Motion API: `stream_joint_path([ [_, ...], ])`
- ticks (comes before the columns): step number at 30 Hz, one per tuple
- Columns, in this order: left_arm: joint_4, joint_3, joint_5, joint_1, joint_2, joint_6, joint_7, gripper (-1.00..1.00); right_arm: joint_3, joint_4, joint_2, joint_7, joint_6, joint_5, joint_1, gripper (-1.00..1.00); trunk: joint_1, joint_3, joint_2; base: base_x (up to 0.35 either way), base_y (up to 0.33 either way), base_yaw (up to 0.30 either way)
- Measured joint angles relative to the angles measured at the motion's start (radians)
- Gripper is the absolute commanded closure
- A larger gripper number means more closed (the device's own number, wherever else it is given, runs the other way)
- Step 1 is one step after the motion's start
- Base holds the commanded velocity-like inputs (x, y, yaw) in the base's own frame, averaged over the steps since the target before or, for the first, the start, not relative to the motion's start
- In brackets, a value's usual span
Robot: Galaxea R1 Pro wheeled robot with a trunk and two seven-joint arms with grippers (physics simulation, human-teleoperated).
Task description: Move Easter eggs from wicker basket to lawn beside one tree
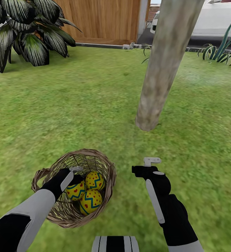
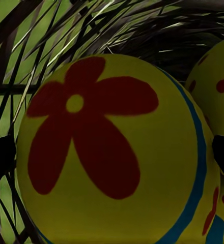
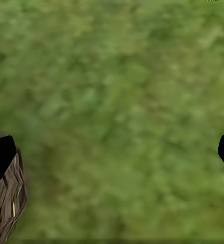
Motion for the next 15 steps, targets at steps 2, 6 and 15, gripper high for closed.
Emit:
stream_joint_path([
  [2, 0.0, 0.001, 0.001, 0.0, 0.0, -0.001, 0.0, 1.0, 0.011, 0.0, 0.0, 0.0, 0.0, -0.001, 0.0, -1.0, 0.0, 0.0, 0.0, 0.0, 0.0, 0.0],
  [6, 0.0, 0.001, -0.002, 0.0, 0.0, -0.001, -0.001, 1.0, 0.025, 0.0, 0.0, 0.0, 0.0, 0.0, 0.0, -1.0, 0.0, 0.0, 0.0, 0.0, 0.0, 0.0],
  [15, 0.0, -0.003, 0.0, 0.0, 0.0, -0.001, 0.001, 1.0, 0.027, 0.0, -0.002, 0.0, 0.0, 0.0, 0.0, -1.0, 0.0, 0.0, 0.0, 0.0, 0.0, 0.0],
])
